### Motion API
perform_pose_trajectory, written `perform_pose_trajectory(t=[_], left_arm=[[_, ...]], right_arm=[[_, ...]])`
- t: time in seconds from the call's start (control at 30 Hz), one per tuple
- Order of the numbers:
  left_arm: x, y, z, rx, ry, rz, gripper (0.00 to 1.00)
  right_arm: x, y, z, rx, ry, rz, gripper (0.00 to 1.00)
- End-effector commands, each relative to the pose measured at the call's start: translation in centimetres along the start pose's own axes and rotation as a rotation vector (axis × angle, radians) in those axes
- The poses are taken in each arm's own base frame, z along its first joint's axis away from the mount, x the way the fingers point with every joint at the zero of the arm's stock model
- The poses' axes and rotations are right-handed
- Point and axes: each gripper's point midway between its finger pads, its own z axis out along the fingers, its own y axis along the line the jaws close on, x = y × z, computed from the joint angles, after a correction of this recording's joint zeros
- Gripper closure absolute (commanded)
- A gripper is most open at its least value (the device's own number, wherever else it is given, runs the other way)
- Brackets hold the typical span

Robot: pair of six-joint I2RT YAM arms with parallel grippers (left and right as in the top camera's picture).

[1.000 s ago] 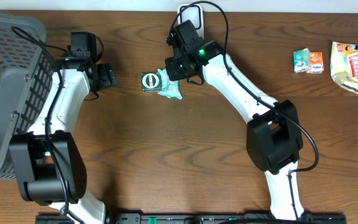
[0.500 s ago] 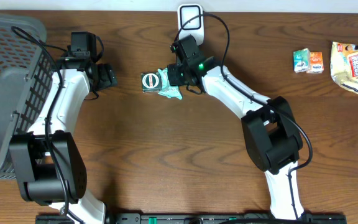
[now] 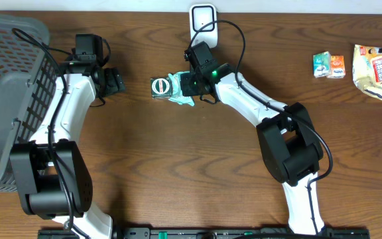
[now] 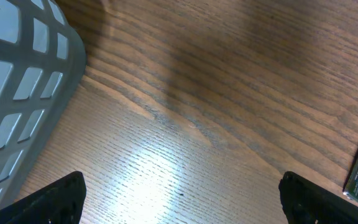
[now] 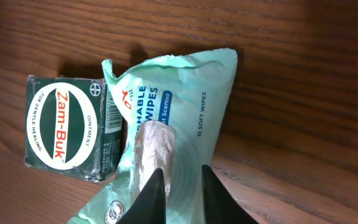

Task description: Scan the item barcode

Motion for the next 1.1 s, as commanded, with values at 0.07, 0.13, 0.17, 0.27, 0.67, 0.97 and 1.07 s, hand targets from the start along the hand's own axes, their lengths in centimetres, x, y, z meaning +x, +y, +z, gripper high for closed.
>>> perform_pose_trajectory(t=[0.07,0.13,0.17,0.27,0.67,0.97,1.07], left_arm=[[0.2,0.1,0.1,-0.007,0.004,0.015,0.02],[0.2,0.1,0.1,-0.007,0.004,0.015,0.03],[0.2,0.1,0.1,-0.007,0.004,0.015,0.02],[0.2,0.1,0.1,-0.007,0.004,0.015,0.02],[0.2,0.1,0.1,-0.007,0.004,0.015,0.03],[0.2,0.1,0.1,-0.007,0.004,0.015,0.03],[0.2,0.1,0.1,-0.007,0.004,0.015,0.02]], right_arm=[[1.1,-0.7,0.7,0.036,0.009,0.034,0.88],[1.3,-1.2,0.8,0.062,0.008,0.034,0.95],[1.3,-1.5,0.7,0.075,0.009,0.035,0.99],[1.2,-2.5,0.3,0.103,0.012,0.047,0.99],[-0.1,-8.7,-10.8,0.219,0.04,0.182,0.99],[-0.8,-2.0,-10.9,0.007,0.01,-0.143,0.68],[-1.1,0.3,-9.9,-0.008,-0.028,-0.209,0.62]])
